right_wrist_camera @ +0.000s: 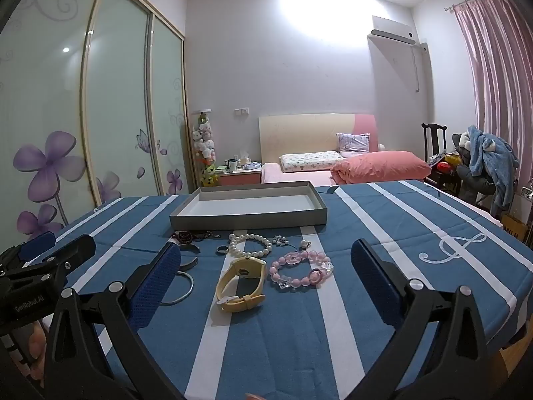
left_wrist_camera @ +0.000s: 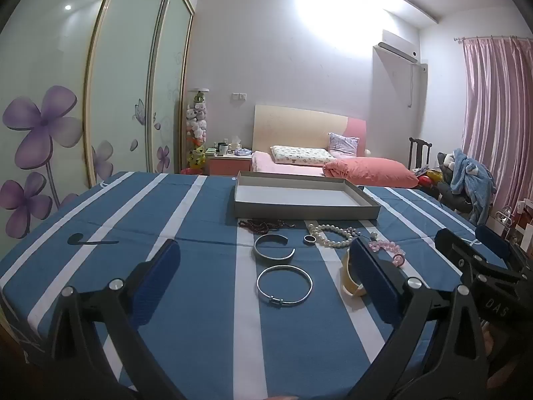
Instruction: Organize jewelry
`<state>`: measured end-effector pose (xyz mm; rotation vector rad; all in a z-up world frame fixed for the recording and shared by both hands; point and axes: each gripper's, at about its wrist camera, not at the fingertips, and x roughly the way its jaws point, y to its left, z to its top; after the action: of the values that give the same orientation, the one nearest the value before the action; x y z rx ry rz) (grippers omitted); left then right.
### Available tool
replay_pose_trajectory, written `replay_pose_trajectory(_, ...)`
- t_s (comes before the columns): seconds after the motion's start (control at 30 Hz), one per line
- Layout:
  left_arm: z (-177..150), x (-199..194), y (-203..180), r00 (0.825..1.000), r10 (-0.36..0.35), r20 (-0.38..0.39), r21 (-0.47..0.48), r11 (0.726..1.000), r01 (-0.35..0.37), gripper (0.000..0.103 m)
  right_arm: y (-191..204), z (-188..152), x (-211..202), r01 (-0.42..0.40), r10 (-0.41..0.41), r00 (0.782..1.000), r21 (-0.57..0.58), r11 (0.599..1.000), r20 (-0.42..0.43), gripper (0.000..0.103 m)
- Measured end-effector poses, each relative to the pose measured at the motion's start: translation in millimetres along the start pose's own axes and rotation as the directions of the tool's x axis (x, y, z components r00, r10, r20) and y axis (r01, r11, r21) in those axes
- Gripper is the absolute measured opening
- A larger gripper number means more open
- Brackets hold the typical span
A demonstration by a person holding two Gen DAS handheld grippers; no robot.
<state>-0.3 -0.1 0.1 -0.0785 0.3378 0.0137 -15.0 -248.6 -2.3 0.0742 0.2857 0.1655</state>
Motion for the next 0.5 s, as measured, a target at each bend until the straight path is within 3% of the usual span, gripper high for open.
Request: replay_pose_trajectory(0.5, 0.0, 0.3, 0.3, 1.0, -0.001, -0.006, -0.005, 1.0, 0.001, 0.099, -0.2, -0.2, 0.3, 0.001, -0.001, 1.0, 0.0, 1.0, -0.001, 0.101)
